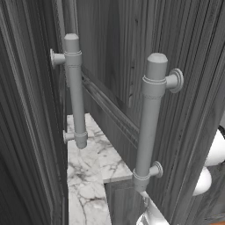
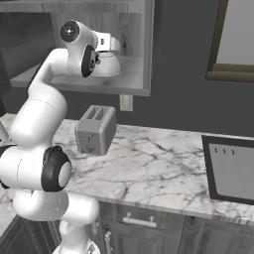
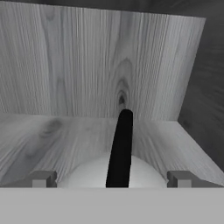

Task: Open the cabinet, pick the kettle from the cabinet, and place it in the sink.

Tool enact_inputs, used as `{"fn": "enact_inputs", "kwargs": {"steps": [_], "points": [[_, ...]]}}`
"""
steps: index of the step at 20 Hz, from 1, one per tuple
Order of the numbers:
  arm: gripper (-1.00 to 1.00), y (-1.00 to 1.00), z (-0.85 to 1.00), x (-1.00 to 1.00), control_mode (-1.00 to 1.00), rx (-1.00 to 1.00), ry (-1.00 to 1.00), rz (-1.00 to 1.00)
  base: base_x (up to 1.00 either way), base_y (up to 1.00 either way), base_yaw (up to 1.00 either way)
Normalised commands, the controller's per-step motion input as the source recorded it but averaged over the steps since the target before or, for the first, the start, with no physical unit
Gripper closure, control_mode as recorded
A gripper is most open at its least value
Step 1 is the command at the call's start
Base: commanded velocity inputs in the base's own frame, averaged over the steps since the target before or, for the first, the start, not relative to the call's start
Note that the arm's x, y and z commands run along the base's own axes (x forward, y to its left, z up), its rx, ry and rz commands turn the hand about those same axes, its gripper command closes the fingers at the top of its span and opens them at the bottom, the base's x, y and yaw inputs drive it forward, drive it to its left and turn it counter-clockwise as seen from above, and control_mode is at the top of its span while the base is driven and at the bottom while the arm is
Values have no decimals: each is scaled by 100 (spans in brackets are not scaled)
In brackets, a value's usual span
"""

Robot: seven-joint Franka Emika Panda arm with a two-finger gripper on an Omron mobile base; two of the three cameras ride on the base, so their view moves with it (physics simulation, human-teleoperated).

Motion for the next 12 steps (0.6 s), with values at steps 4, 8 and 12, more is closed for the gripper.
{"fn": "enact_inputs", "kwargs": {"steps": [4,8,12], "points": [[-100,0,-9,1,-100,3,2,-2,0,0,0],[100,0,-18,0,-100,1,0,-4,0,0,0],[100,0,-21,0,-100,1,0,-4,0,0,0]]}}
